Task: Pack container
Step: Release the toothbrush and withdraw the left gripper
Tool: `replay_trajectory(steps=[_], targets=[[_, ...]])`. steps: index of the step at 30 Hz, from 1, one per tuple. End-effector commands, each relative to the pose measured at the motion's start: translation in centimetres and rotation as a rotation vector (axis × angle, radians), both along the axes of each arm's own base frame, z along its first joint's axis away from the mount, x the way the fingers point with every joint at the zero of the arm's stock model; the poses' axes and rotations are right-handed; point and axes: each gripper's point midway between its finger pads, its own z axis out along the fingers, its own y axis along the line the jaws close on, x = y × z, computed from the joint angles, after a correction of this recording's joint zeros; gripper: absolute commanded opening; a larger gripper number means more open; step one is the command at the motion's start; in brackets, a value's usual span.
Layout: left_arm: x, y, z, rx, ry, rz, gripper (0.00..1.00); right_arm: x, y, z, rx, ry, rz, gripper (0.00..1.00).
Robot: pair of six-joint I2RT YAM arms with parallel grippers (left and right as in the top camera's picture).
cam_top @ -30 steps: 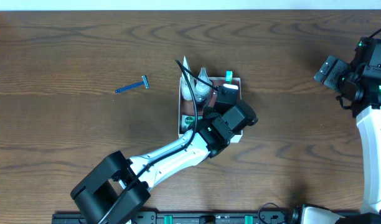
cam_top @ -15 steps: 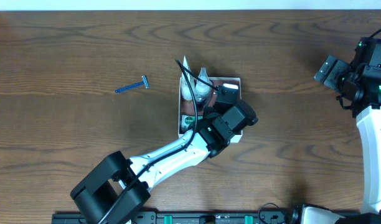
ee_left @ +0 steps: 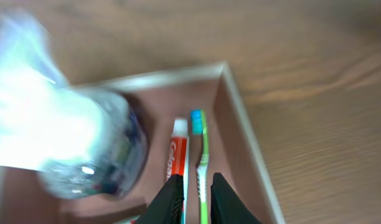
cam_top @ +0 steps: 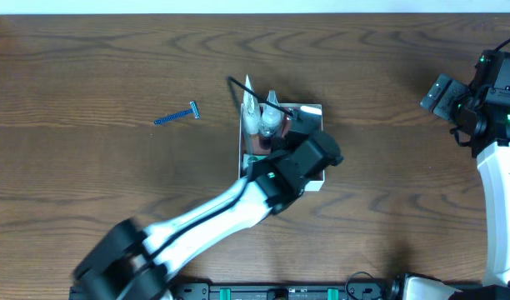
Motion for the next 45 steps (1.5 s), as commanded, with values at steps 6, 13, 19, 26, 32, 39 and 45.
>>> replay_trajectory(steps=[6, 13, 19, 26, 32, 39, 45], targets=[[-3.7, 6.5, 11.4, -0.056, -0.126, 0.004, 0.24, 0.0, -0.2, 0.0, 0.006, 0.000, -0.012, 0.99], [-3.5, 17.6, 11.2, 0.181, -0.115, 0.281, 0.53, 0.0, -0.2, 0.0, 0.006, 0.000, -0.012, 0.99], [0.1, 25.0, 8.2, 0.247, -0.018, 0.520, 0.72, 0.0, -0.2, 0.0, 0.006, -0.001, -0.012, 0.99], [6.7, 27.6, 1.1, 0.198, 0.168, 0.366, 0.79, 0.0, -0.2, 0.0, 0.006, 0.000, -0.012, 0.99], [9.9, 29.3, -5.1, 0.254, 0.255, 0.233, 0.79, 0.0, -0.2, 0.0, 0.006, 0.000, -0.012, 0.99], [10.2, 30.6, -10.0, 0.376, 0.337, 0.097, 0.79, 0.0, -0.2, 0.0, 0.006, 0.000, -0.012, 0.99], [11.5, 31.0, -11.1, 0.361, 0.313, 0.089, 0.80, 0.0, -0.2, 0.0, 0.006, -0.001, -0.012, 0.99]])
